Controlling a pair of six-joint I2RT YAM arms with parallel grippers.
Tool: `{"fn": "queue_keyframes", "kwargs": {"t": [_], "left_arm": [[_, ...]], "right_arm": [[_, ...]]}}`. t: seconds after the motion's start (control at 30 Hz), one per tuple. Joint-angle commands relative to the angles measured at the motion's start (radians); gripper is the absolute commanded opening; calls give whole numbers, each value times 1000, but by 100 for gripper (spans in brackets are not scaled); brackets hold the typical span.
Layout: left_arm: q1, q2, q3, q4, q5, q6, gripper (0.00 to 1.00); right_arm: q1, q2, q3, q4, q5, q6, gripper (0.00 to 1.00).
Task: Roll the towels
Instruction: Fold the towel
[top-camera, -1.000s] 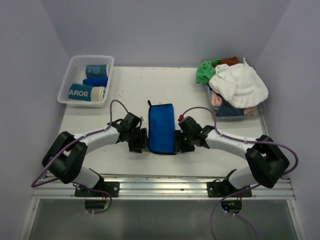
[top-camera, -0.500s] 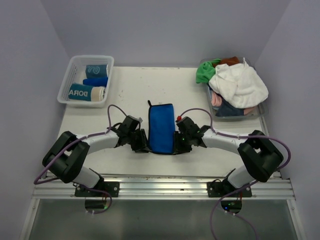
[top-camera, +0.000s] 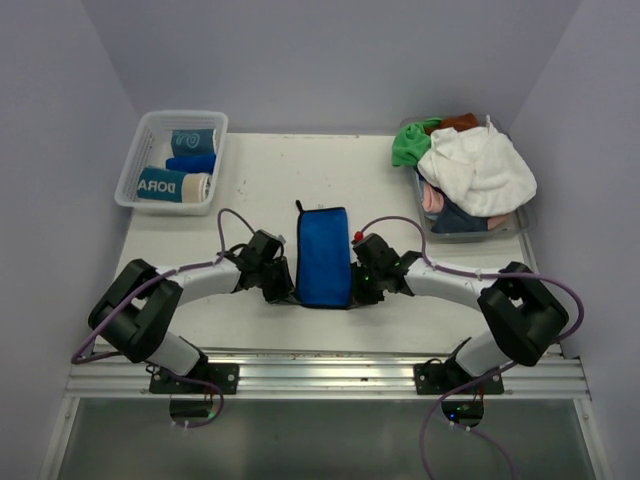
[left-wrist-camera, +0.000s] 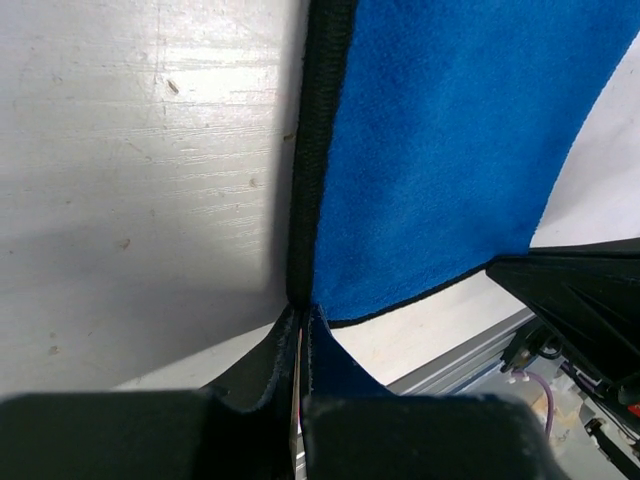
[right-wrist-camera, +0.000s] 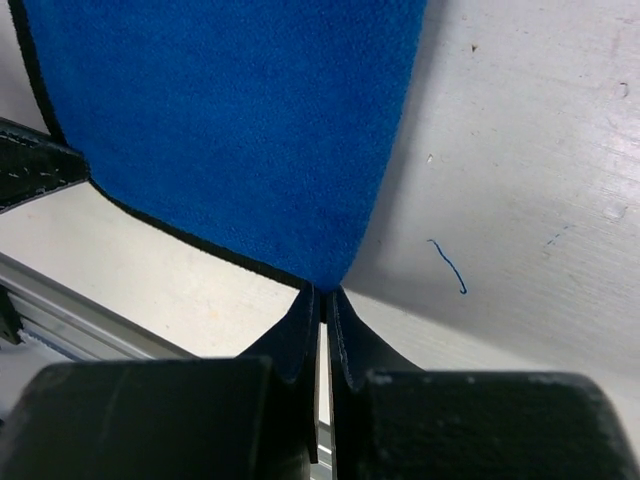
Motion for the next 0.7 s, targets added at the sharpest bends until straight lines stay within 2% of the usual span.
{"fn": "queue_keyframes", "kwargs": {"t": [0.0, 0.3, 0.67], "left_arm": [[-1, -9, 57, -76, -71, 5, 0], [0, -29, 189, -201, -113, 1, 0], [14, 78, 384, -281, -134, 37, 0]], "right_arm": [[4, -59, 30, -38, 54, 2, 0], [-1, -77, 147, -130, 134, -39, 0], [-33, 13, 282, -157, 136, -77, 0]]}}
